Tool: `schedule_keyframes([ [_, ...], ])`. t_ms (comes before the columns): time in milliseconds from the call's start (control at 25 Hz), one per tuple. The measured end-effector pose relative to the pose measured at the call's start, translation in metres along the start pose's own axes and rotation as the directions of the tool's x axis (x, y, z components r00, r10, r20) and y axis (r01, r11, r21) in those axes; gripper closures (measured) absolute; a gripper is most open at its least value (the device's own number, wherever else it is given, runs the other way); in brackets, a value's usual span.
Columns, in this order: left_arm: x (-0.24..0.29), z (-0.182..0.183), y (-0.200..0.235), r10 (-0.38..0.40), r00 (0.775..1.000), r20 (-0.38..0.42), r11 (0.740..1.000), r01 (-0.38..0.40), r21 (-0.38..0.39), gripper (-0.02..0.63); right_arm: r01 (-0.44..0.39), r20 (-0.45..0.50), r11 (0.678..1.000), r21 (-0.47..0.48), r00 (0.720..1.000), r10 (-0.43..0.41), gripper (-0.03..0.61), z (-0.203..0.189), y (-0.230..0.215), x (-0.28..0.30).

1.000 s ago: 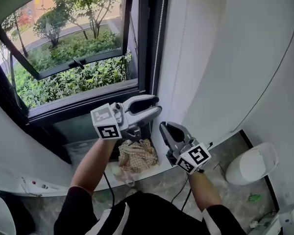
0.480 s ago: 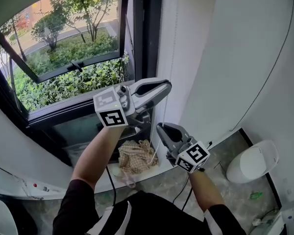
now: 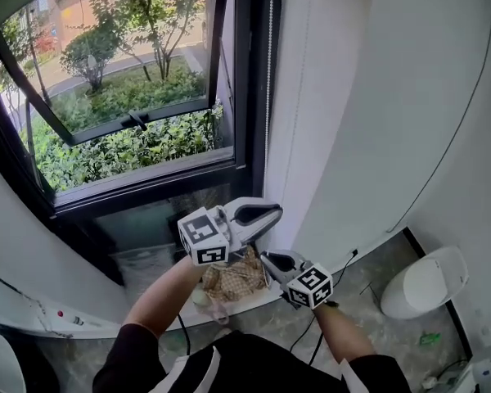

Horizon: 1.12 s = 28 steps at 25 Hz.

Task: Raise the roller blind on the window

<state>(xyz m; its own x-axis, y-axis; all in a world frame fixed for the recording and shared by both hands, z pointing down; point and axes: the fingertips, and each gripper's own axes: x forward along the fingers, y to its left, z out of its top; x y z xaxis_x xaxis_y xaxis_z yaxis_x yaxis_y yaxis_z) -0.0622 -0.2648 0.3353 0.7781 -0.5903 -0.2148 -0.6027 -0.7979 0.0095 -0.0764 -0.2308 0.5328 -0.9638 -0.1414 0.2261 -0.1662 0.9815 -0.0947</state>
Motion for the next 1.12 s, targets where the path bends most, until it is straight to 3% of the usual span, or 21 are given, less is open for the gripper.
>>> schedule_keyframes([
  [80, -0.015, -0.037, 0.0, 0.04, 0.999, 0.002, 0.998, -0.04, -0.038, 0.597, -0.028, -0.103, 1.0, 0.004, 0.994, 0.028, 0.569, -0.038, 0.007, 0.003],
  [160, -0.026, -0.047, 0.004, 0.076, 0.997, 0.029, 0.993, -0.073, -0.09, 0.598, -0.046, -0.128, 0.999, 0.0, 0.991, 0.046, 0.563, -0.052, 0.014, -0.001],
  [200, -0.031, -0.046, 0.007, 0.088, 0.996, 0.034, 0.992, -0.084, -0.097, 0.598, -0.056, -0.119, 0.998, 0.0, 0.991, 0.055, 0.522, -0.05, 0.018, -0.004],
  [240, -0.034, -0.045, 0.01, 0.093, 0.995, 0.029, 0.992, -0.09, -0.088, 0.598, -0.063, -0.099, 0.998, -0.003, 0.993, 0.063, 0.441, -0.044, 0.019, -0.007],
  [440, -0.036, -0.041, 0.013, 0.06, 0.998, 0.011, 0.997, -0.06, -0.054, 0.598, -0.032, 0.138, 0.999, 0.007, 0.99, 0.031, 0.43, 0.047, 0.001, -0.035],
  [600, -0.039, -0.038, 0.004, 0.046, 0.997, 0.06, 0.994, -0.039, -0.106, 0.598, 0.02, 0.384, 0.999, -0.04, 0.923, -0.003, 0.433, 0.151, -0.004, -0.058],
  [680, -0.039, -0.036, 0.002, 0.041, 0.997, 0.068, 0.994, -0.034, -0.103, 0.598, 0.018, 0.462, 0.998, -0.064, 0.887, 0.014, 0.436, 0.192, -0.001, -0.063],
  [800, -0.039, -0.034, -0.001, 0.04, 0.997, 0.065, 0.995, -0.034, -0.094, 0.598, -0.013, 0.522, 0.996, -0.088, 0.851, 0.057, 0.434, 0.239, 0.005, -0.057],
  [960, -0.044, -0.035, -0.004, 0.045, 0.996, 0.075, 0.994, -0.037, -0.105, 0.598, -0.008, 0.548, 0.991, -0.13, 0.833, 0.079, 0.442, 0.276, 0.012, -0.043],
  [1120, -0.048, -0.034, -0.005, 0.053, 0.995, 0.081, 0.993, -0.044, -0.106, 0.598, -0.004, 0.567, 0.99, -0.143, 0.819, 0.085, 0.51, 0.295, 0.017, -0.038],
])
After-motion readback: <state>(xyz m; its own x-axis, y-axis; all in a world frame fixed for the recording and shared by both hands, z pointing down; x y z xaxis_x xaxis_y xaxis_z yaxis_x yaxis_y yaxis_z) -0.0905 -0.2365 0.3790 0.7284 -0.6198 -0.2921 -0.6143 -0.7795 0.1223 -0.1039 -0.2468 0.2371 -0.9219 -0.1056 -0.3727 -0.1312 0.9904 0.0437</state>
